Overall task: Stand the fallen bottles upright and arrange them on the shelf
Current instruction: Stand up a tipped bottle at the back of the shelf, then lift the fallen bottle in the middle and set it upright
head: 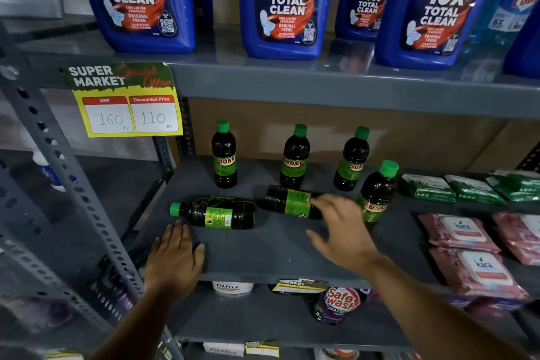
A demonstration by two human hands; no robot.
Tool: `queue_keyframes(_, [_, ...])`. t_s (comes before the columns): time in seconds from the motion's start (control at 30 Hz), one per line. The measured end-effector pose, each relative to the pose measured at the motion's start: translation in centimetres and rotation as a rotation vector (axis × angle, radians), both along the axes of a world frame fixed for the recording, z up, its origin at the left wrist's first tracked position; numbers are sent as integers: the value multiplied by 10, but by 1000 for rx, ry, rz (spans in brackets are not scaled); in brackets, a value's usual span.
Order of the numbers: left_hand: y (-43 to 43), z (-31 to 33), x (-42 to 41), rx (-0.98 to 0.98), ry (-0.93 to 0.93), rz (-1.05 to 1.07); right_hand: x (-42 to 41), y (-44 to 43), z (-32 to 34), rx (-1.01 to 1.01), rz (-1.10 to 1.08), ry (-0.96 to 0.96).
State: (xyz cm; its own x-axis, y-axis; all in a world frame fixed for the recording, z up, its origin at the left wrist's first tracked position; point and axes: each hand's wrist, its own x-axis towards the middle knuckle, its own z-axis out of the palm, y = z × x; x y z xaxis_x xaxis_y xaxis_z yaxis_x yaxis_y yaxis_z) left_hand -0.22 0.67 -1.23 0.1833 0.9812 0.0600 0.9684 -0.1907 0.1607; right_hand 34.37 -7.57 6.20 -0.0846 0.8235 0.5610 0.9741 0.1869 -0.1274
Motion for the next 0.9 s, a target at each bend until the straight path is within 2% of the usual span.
queue_keyframes(0.07, [-1,1,0,-15,1,-11,-11,18,-6,-222,-16,-76])
queue_keyframes(0.13, [-1,3,0,-32,2,-14,-13,38,-9,-382,-125,-79])
queue_keyframes(0.27, [0,5,0,-61,23,-13,0,69,-9,-588,-235,-175])
queue_keyframes(0.47, [2,5,0,-80,35,-15,7,80,-1,-675,-230,-237])
queue_keyframes(0.67, [2,6,0,-74,54,-16,-1,82,64,-736,-137,-325])
queue_keyframes(0.9, [0,6,2,-38,54,-24,-29,104,132,-621,-104,-378])
